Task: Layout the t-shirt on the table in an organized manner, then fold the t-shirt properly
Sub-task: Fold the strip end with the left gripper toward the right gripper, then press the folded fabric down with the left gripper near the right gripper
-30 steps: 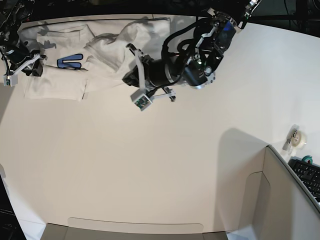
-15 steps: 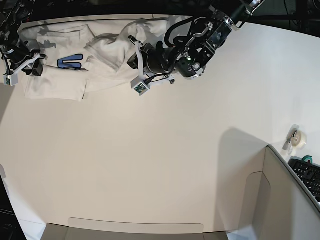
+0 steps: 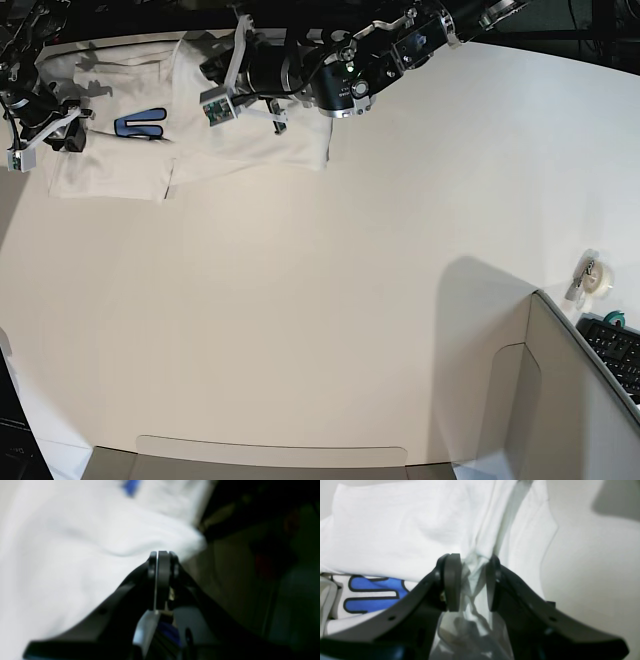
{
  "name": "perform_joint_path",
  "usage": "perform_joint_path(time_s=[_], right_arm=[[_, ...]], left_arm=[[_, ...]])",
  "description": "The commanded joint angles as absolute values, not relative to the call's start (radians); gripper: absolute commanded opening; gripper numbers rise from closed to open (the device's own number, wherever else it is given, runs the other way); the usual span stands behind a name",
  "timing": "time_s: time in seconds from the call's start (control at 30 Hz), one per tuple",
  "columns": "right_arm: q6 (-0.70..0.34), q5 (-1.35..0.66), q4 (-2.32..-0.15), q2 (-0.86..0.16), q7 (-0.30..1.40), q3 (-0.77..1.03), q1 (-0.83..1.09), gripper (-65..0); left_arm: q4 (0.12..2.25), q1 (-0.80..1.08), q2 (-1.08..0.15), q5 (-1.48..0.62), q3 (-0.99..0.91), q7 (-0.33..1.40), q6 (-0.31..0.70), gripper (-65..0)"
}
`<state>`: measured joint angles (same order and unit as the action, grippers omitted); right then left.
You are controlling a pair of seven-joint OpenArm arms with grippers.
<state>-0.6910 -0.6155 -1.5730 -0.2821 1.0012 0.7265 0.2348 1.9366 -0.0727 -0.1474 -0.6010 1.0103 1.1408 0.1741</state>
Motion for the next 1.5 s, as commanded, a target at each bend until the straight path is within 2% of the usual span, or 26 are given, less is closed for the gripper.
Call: perform_joint_path(time_s=[0.0, 0.1, 0.27, 0.5, 0.57, 0.77, 0.87, 1.23, 1.47], right_arm=[[-0.698, -0.628, -1.587, -0.302, 0.983, 0.730, 0.229, -47.5], [-0.698, -0.628, -1.587, -0.302, 0.983, 0.730, 0.229, -47.5], [-0.698, -0.628, -1.592, -0.315, 0.983, 0.734, 0.228, -47.5], [-0.698, -0.746, -1.589, -0.466, 1.061, 0.753, 0.206, -46.9], [-0.698, -0.786, -1.575, -0.487, 1.110, 0.771, 0.200, -43.0], [-0.698, -0.874, -1.460, -0.549, 1.205, 0.780, 0.148, -19.5], [-0.698, -0.903, -1.449, -0.547, 1.264, 0.780, 0.145, -13.8], [-0.698, -0.905, -1.241, -0.541, 1.303, 0.776, 0.148, -13.5], [-0.698, -0.943, -1.204, -0.538, 1.328, 0.662, 0.147, -13.5]], left_arm=[[1.957, -0.087, -0.145, -0.607, 1.009, 1.122, 0.203, -65.0], [1.957, -0.082, -0.147, -0.605, 0.966, 1.122, 0.298, -65.0], [1.957, -0.081, -0.168, -0.605, 0.842, 1.122, 0.302, -65.0], [1.957, -0.042, -0.234, -0.602, 0.733, 1.116, 0.302, -64.9], [1.957, -0.028, -0.254, -0.599, 0.719, 1.113, 0.302, -64.9], [1.954, -0.025, -0.255, -0.598, 0.722, 1.112, 0.302, -64.9], [1.952, -0.025, -0.257, -0.598, 0.722, 1.112, 0.302, -64.9], [1.946, -0.028, -0.268, -0.598, 0.720, 1.110, 0.302, -64.9], [1.931, -0.028, -0.265, -0.598, 0.720, 1.110, 0.302, -64.9]])
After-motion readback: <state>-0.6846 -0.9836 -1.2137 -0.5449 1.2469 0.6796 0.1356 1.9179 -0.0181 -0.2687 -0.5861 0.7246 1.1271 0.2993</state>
